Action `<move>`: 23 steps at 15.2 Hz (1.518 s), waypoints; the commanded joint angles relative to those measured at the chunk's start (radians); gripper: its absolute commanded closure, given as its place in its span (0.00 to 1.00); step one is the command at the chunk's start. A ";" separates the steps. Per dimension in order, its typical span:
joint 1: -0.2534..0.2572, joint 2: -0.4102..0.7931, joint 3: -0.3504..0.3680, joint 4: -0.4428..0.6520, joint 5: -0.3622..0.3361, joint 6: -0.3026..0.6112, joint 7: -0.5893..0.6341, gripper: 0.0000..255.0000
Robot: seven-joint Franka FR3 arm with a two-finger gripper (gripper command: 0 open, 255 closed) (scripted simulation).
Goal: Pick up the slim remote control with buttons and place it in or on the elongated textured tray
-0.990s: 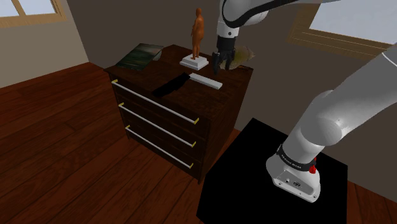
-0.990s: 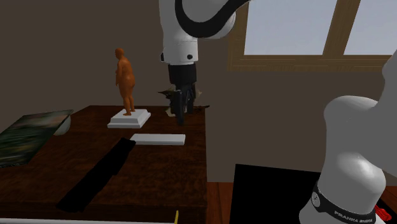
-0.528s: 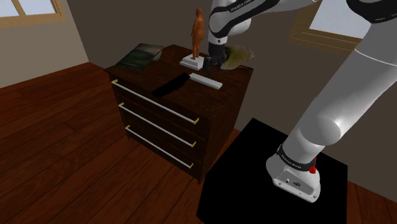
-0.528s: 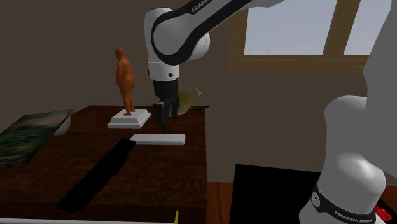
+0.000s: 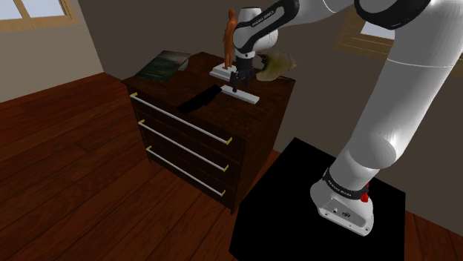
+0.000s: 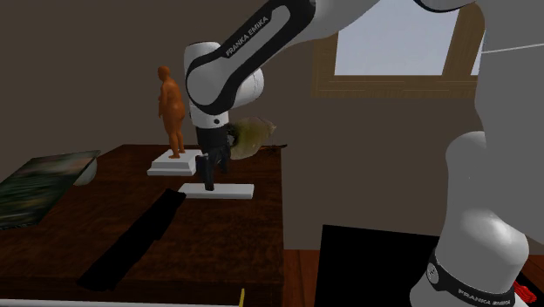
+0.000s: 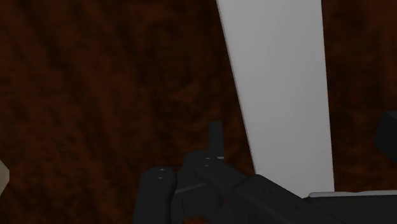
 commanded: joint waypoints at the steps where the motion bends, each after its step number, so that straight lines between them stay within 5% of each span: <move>1: -0.001 0.016 0.000 -0.004 0.002 0.021 -0.002 0.00; 13: -0.003 0.051 0.001 -0.024 0.008 0.076 -0.006 0.00; 14: -0.003 0.051 0.001 -0.024 0.008 0.076 -0.006 1.00; 23: -0.003 0.051 0.001 -0.025 0.008 0.076 -0.006 1.00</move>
